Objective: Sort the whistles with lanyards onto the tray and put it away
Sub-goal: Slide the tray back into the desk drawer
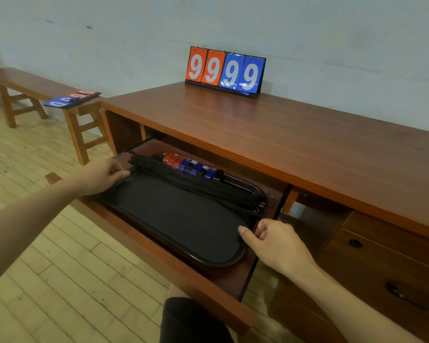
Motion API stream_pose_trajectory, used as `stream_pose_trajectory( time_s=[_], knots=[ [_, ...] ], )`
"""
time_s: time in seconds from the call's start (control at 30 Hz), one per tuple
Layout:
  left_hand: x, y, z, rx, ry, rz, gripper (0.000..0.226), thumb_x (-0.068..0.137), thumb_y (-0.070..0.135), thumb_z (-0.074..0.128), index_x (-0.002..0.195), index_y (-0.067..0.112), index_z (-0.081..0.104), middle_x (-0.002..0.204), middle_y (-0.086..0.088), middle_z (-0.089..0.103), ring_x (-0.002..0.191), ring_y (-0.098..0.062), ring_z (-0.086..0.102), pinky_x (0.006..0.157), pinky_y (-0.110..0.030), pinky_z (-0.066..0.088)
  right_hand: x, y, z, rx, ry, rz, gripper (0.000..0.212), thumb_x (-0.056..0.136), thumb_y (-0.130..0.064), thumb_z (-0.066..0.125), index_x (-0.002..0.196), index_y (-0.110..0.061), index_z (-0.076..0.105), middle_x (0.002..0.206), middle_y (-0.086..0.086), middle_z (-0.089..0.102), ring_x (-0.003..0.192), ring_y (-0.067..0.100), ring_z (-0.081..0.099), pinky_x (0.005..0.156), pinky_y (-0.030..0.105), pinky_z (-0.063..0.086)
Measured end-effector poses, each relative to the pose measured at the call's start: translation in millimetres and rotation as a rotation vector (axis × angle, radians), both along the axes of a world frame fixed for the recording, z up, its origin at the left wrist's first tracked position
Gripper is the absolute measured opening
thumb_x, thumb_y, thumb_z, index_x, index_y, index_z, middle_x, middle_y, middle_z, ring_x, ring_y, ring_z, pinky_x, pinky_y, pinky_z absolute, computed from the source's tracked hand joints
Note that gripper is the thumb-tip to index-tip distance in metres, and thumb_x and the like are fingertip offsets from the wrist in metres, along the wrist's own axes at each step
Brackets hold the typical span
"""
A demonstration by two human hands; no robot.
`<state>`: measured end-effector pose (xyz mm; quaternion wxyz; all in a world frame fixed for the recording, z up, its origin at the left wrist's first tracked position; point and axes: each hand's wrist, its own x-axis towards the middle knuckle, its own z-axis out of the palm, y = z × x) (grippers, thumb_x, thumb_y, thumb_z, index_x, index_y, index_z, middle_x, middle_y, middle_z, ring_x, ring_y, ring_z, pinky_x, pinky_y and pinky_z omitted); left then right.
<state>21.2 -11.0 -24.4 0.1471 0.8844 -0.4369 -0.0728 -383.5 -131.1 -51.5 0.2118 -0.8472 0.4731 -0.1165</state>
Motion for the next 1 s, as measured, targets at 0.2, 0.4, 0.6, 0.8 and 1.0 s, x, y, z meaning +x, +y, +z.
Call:
stream_pose_trajectory(
  time_s=[0.2,0.4,0.6,0.8,1.0],
  knots=[
    [8,-3,-5,0.021,0.014,0.005,0.027,0.099,0.038,0.058,0.104,0.013,0.068,0.091,-0.002,0.066,0.083,-0.016,0.062,0.074,-0.029,0.048,3,-6,4,0.008,0.125,0.012,0.058,0.084,-0.082,0.044,0.078,-0.027,0.06,0.065,-0.004,0.067,0.064,0.012,0.066,0.066,0.039,0.059],
    [-2,5,15,0.179,0.021,-0.116,0.057,0.097,0.053,0.048,0.134,0.012,0.06,0.118,-0.007,0.068,0.102,-0.02,0.065,0.09,-0.032,0.054,5,-14,4,0.038,0.133,0.014,0.057,0.087,-0.079,0.045,0.077,-0.025,0.062,0.057,-0.005,0.062,0.055,0.012,0.06,0.054,0.032,0.049],
    [-27,27,34,0.525,-0.115,-0.252,0.145,0.038,0.111,0.026,0.16,0.038,0.001,0.163,-0.004,0.014,0.15,-0.034,0.015,0.12,-0.053,0.024,6,-22,13,0.106,0.151,0.095,0.062,0.094,-0.072,0.039,0.064,-0.018,0.047,0.048,-0.005,0.038,0.043,0.014,0.04,0.053,0.033,0.038],
    [-37,32,33,0.53,-0.06,-0.412,0.14,0.039,0.104,0.049,0.154,0.051,-0.01,0.161,0.008,0.0,0.152,-0.03,0.0,0.123,-0.058,0.016,6,-17,22,0.1,0.25,0.145,0.06,0.097,-0.069,0.039,0.071,-0.017,0.054,0.052,-0.003,0.043,0.049,0.018,0.047,0.055,0.034,0.042],
    [-42,30,30,0.556,-0.106,-0.502,0.126,0.044,0.1,0.059,0.141,0.066,-0.016,0.156,0.021,-0.006,0.15,-0.029,-0.002,0.119,-0.062,0.008,6,-12,23,0.087,0.261,0.157,0.06,0.099,-0.06,0.046,0.078,-0.008,0.067,0.054,-0.003,0.05,0.05,0.017,0.052,0.056,0.035,0.047]
  ],
)
